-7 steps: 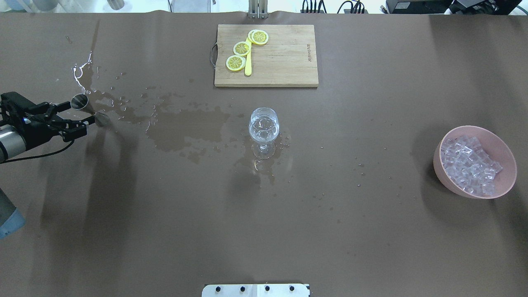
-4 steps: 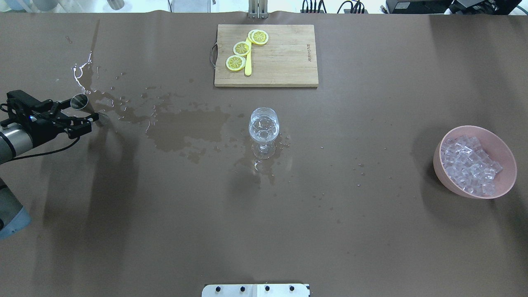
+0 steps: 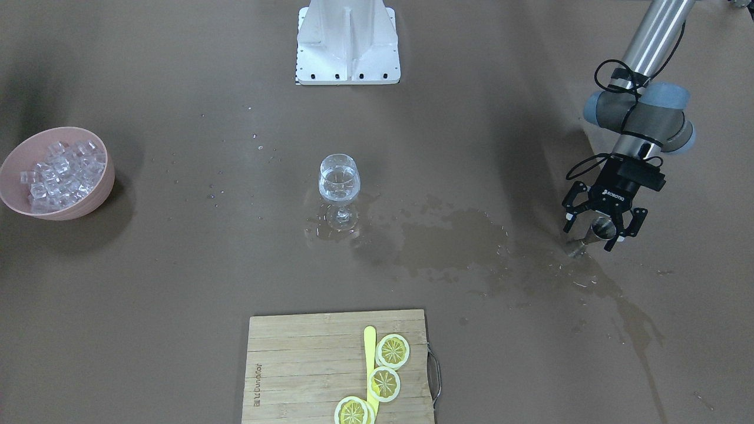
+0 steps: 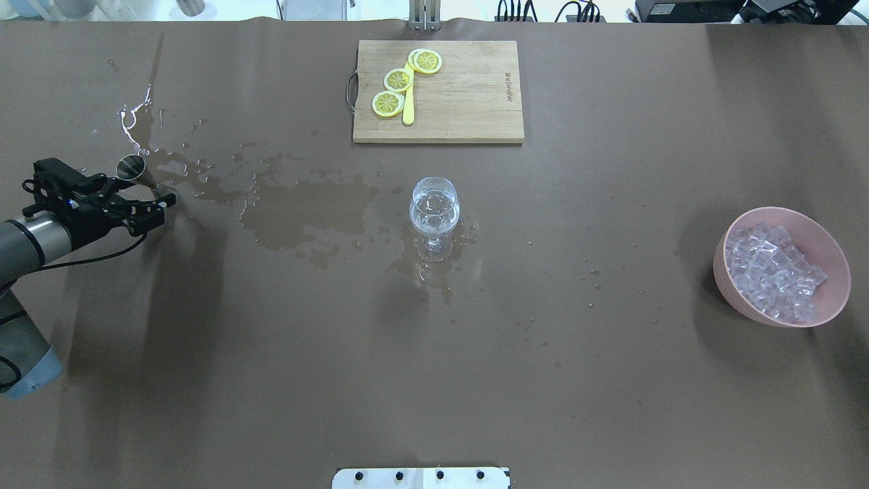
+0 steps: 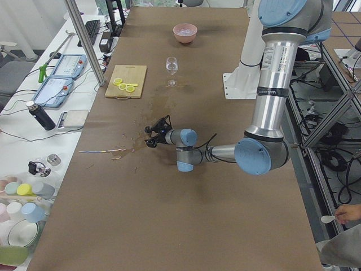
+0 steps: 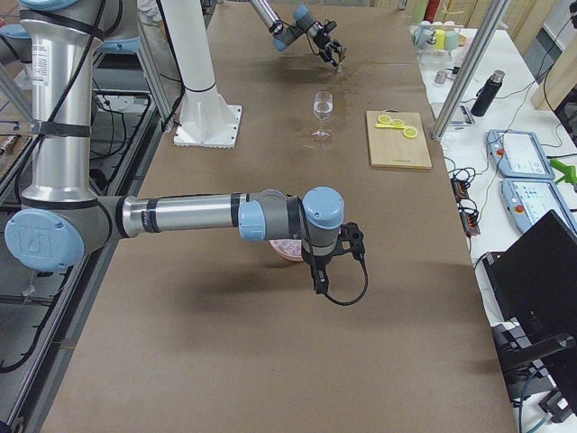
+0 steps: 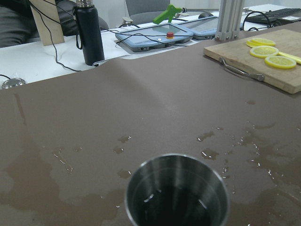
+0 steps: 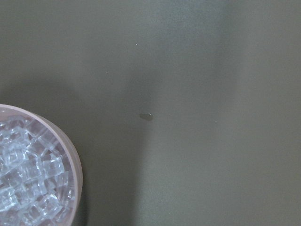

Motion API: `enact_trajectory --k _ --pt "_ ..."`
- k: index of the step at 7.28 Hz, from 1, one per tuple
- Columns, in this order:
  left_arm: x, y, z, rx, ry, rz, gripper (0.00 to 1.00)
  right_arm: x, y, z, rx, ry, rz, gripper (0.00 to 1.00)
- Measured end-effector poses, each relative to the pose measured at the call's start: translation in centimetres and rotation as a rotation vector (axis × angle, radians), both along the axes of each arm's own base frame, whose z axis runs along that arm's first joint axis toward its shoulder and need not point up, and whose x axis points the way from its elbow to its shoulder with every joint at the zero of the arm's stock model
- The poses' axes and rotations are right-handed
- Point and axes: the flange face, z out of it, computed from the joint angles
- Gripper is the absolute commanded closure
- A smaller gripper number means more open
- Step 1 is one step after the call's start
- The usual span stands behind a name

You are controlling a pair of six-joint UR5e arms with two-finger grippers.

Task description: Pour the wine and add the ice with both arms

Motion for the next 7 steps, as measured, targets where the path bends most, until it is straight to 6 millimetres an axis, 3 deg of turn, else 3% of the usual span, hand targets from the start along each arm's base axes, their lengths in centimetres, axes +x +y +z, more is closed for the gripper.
enact_trajectory --k 1,7 --pt "0.2 0.1 0.0 0.001 0.001 0.005 0.40 0.2 0.1 -0.2 0.003 0.000 0.004 0.00" --pt "-0.9 0.5 0.2 -0.001 0.023 -0.008 0.36 0.6 0.8 -0.4 0.005 0.000 0.013 0.00"
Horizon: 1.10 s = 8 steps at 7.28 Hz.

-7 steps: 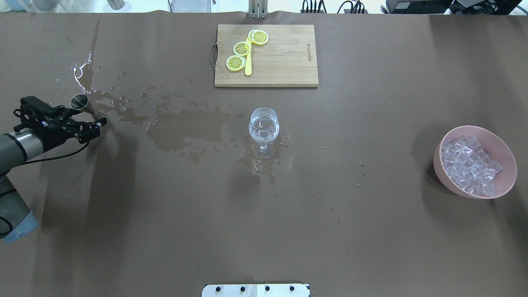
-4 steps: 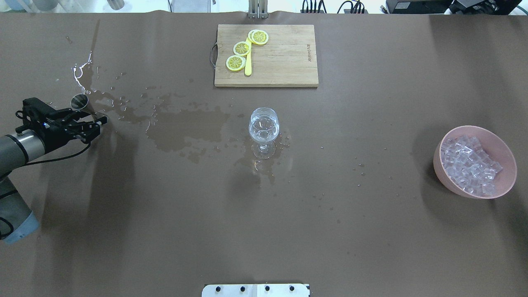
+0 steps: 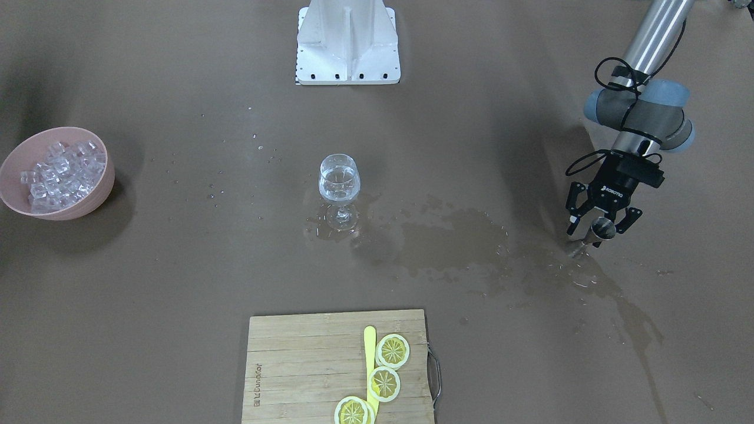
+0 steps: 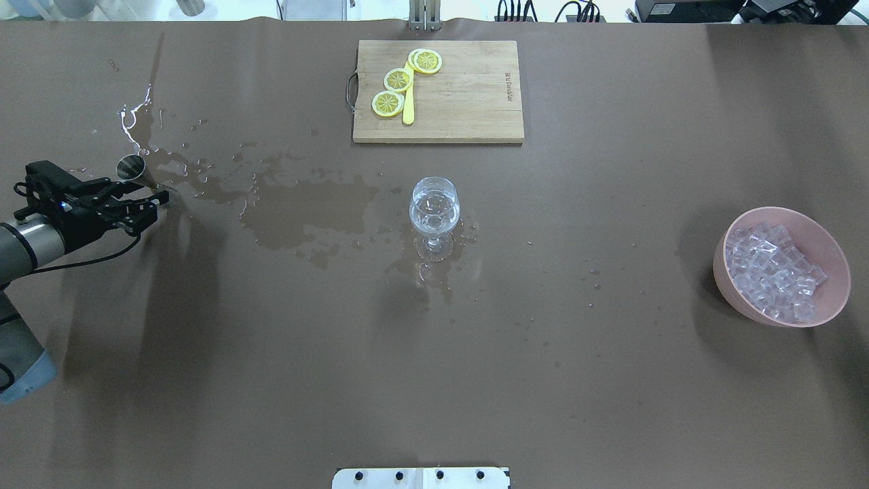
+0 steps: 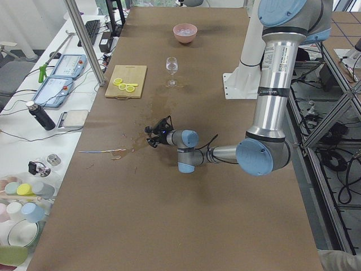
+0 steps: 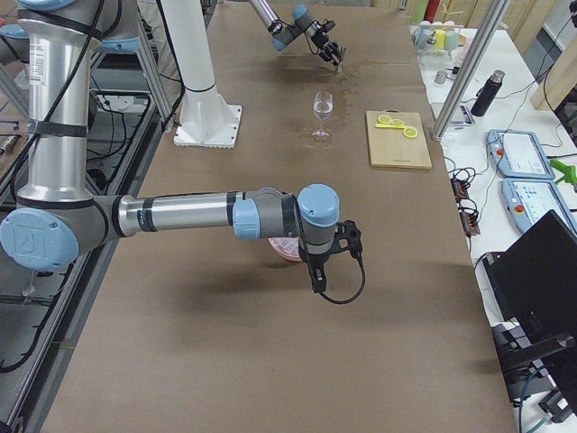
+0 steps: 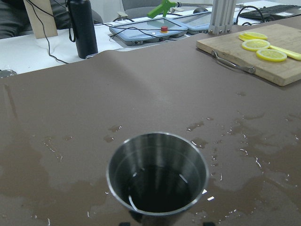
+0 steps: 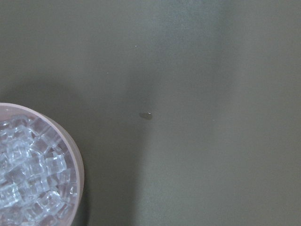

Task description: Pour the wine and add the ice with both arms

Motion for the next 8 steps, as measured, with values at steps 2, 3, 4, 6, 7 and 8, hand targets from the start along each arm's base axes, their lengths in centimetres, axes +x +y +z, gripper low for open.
enact_trajectory --k 2,3,4,6,7,8 --pt "-0.09 -0.14 -0.05 -0.007 0.011 -0.010 0.36 0.05 0.05 0.05 -0.001 0.000 0.001 0.00" --pt "0.00 -0.24 -0.16 -0.017 0.024 -0.015 0.36 0.11 0.06 0.06 -0.001 0.000 0.002 0.00" --pt "0.07 -0.33 -0.23 -0.022 0.031 -0.018 0.37 0.16 0.07 0.07 -0.002 0.000 0.004 0.00" --pt "0.19 -0.50 -0.41 -0.026 0.036 -0.022 0.37 0.21 0.07 0.07 -0.001 0.000 0.005 0.00" --pt "0.18 -0.62 -0.48 -0.027 0.037 -0.024 0.37 0.24 0.13 0.11 -0.002 0.000 0.005 0.00" --pt "0.17 -0.70 -0.50 -0.028 0.036 -0.025 0.37 0.26 0.20 0.16 -0.003 0.000 0.006 0.00"
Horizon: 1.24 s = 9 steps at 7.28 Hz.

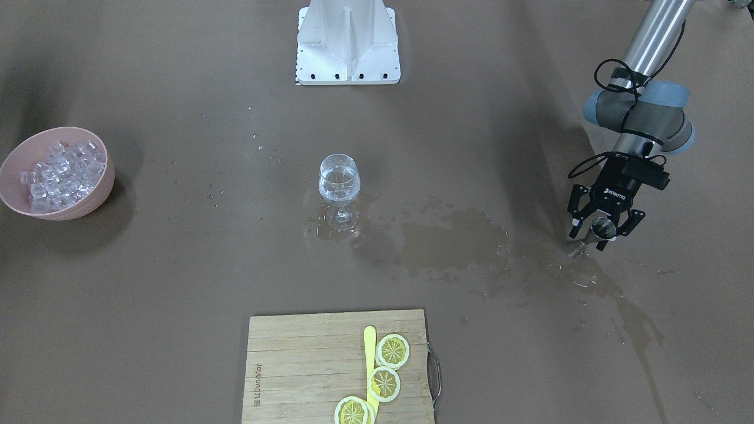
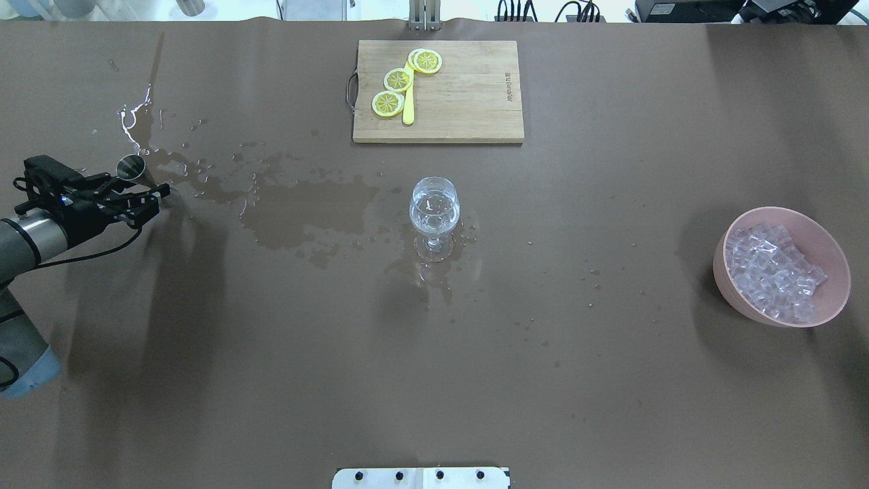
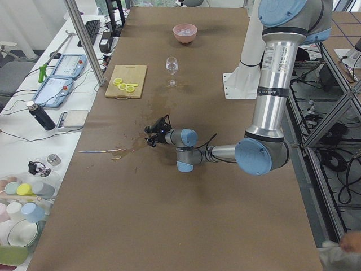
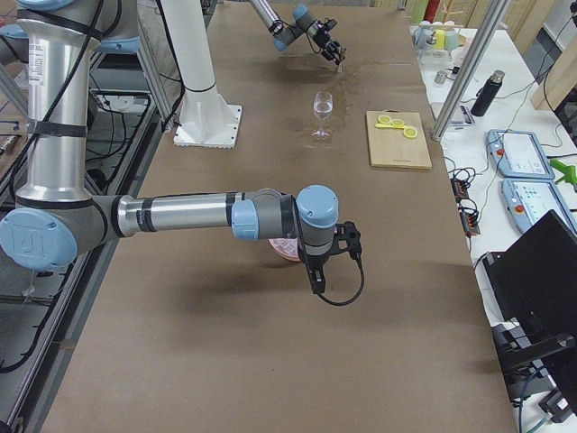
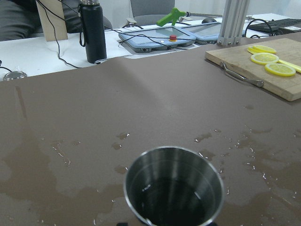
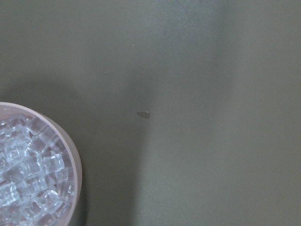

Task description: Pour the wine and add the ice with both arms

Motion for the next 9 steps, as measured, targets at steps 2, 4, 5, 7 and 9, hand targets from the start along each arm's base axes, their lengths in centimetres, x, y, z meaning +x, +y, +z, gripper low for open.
enact_trajectory --k 2,4,5,7,9 --pt "-0.1 -0.3 0.1 -0.008 -0.007 -0.006 0.37 0.0 0.1 0.1 -0.001 0.000 0.001 0.00" --pt "0.0 -0.6 0.0 -0.014 -0.013 -0.011 0.37 0.1 0.1 0.1 -0.002 0.000 0.002 0.00" --pt "0.2 -0.8 -0.3 -0.013 -0.011 -0.012 0.41 0.2 0.1 0.1 -0.002 0.000 0.004 0.00" --pt "0.4 -1.3 -0.8 -0.010 -0.005 -0.016 0.70 0.3 0.2 0.1 -0.002 0.000 0.006 0.00" --pt "0.0 -1.5 -0.9 -0.014 0.000 -0.023 0.83 0.3 0.2 0.2 -0.003 0.000 0.007 0.00"
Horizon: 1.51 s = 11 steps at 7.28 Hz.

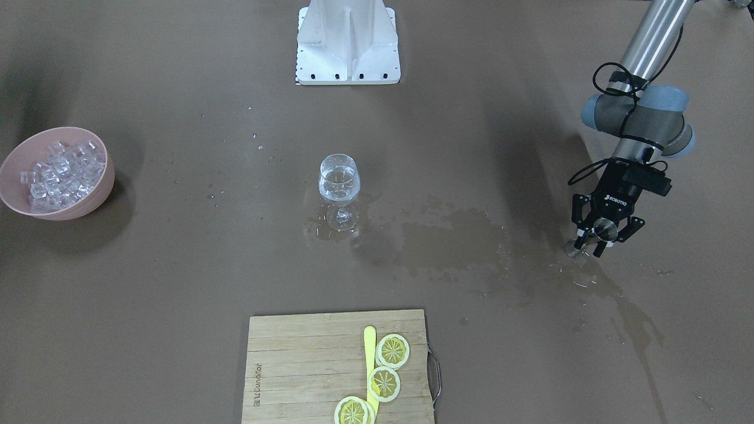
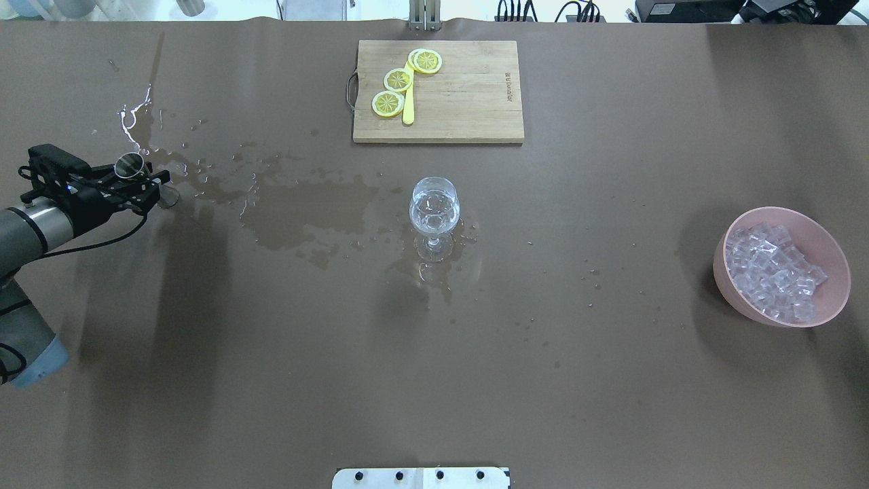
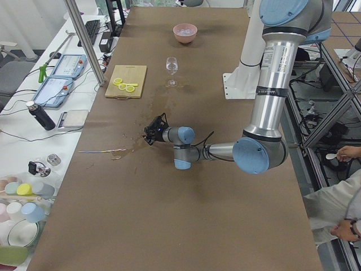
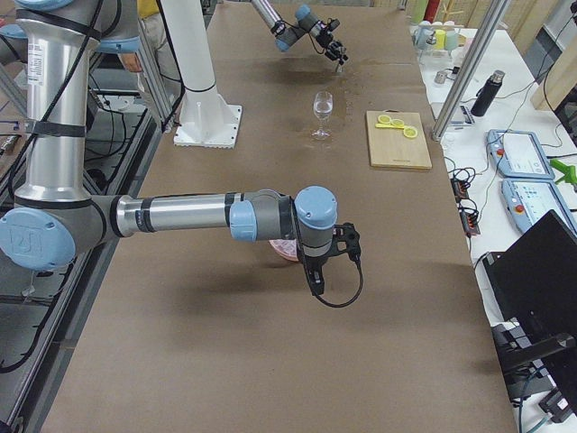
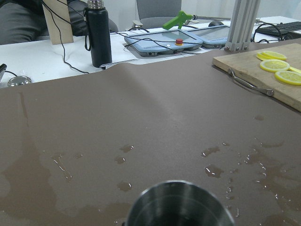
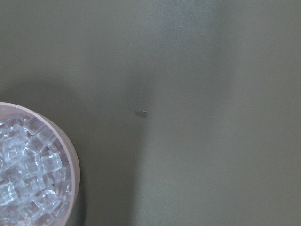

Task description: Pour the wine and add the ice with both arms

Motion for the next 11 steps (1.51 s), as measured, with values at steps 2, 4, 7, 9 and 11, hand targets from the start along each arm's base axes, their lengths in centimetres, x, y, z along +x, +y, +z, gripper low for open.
enact_trajectory --k 2,4,7,9,11 --pt "-0.1 -0.1 0.0 -0.003 0.004 -0.002 1.00 0.0 0.0 0.0 0.000 0.000 0.000 0.00" --pt "-0.2 -0.2 -0.3 -0.011 0.025 -0.005 1.00 0.0 0.0 0.0 0.000 0.000 0.001 0.00" --pt "-0.3 -0.4 -2.6 -0.019 0.114 -0.012 1.00 0.0 0.0 -0.1 0.002 0.000 0.001 0.00" --pt "0.2 -1.3 -6.1 0.016 0.164 -0.015 1.00 0.0 -0.1 -0.1 0.006 0.003 -0.001 0.00" --pt "1.0 -1.7 -9.6 0.045 0.183 0.000 1.00 0.0 -0.5 -0.6 0.021 0.004 -0.005 0.00"
